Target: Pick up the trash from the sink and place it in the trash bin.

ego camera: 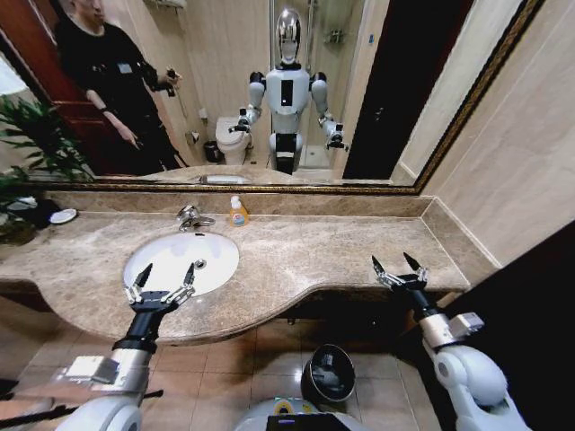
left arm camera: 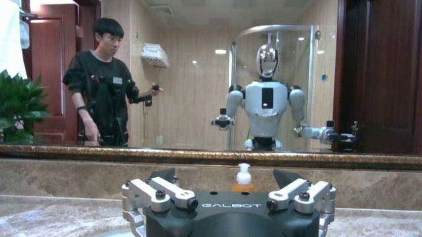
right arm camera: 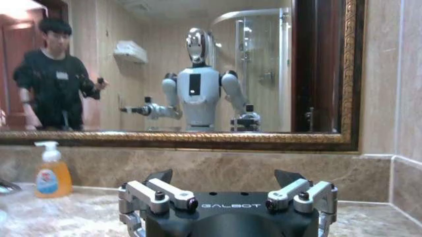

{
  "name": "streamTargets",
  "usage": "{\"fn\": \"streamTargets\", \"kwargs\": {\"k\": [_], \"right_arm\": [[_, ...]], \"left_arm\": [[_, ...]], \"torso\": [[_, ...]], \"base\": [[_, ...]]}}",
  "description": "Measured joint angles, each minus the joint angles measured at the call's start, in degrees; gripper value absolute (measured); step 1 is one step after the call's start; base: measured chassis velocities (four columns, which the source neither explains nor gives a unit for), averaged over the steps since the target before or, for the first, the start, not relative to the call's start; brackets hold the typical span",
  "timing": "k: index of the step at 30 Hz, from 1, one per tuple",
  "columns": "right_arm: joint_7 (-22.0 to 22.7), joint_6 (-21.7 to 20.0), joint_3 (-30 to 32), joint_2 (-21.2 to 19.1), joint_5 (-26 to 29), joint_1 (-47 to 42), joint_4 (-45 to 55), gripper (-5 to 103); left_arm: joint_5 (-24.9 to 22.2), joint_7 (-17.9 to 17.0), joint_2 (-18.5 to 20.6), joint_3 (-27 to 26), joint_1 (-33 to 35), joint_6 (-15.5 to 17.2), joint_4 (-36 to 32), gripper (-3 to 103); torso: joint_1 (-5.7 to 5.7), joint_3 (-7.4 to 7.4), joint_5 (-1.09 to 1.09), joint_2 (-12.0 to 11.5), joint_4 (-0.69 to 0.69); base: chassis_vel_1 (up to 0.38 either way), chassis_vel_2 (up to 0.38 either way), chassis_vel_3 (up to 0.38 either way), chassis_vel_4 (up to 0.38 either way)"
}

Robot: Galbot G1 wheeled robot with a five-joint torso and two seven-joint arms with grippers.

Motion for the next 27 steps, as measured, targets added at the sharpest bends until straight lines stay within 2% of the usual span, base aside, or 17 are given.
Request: {"fn": "streamTargets", "kwargs": {"k": [27], "right_arm": [[0.7,-0.2,-0.4,-0.1,-1.2,0.1,0.0,100]], "left_arm": [[0.0,0.0,0.0,0.0,0.0,0.0,0.0,100]], "torso": [[0.0,0.0,0.01,0.0,0.0]], "base": [[0.0,0.0,0.0,0.0]]}}
